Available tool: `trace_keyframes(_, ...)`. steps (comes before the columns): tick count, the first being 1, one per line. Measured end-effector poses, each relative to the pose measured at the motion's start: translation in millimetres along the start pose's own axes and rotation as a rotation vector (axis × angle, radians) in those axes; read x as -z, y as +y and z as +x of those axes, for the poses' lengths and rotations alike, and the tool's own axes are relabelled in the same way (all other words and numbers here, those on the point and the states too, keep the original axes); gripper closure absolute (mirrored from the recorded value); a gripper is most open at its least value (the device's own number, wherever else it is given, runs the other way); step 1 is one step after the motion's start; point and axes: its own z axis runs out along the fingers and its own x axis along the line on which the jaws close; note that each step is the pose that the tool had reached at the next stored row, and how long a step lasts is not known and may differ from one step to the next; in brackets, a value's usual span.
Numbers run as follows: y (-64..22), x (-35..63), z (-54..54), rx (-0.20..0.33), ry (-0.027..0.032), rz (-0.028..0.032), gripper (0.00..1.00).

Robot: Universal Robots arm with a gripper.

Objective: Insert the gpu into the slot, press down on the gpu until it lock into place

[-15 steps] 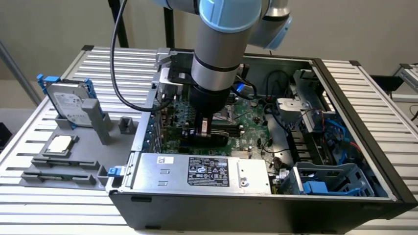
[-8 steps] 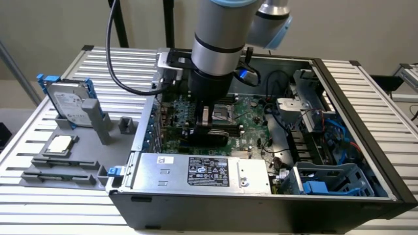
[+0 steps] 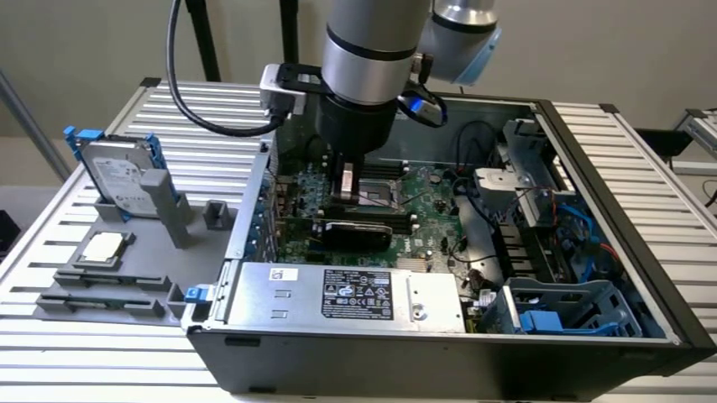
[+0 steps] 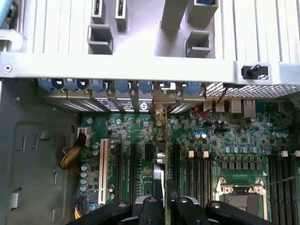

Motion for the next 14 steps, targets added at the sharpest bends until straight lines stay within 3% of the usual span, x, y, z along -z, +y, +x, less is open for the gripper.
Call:
trace_keyframes(2,1.7,-0.1,0.1,0.0,0.0008,-0.0232,0.89)
trace_keyframes(5,4.0,-0.3,0.1,-0.001,0.0012,-0.0614,0.89)
trace_keyframes(10,6.8,-0.6,0.1,0.0,0.0024,-0.1196,0.89)
trace_keyframes(12,8.1,-1.1,0.1,0.002,0.0051,-0.1352,0.89)
trace_keyframes(14,10.1,-2.2,0.3,0.004,0.0077,-0.1441,0.89)
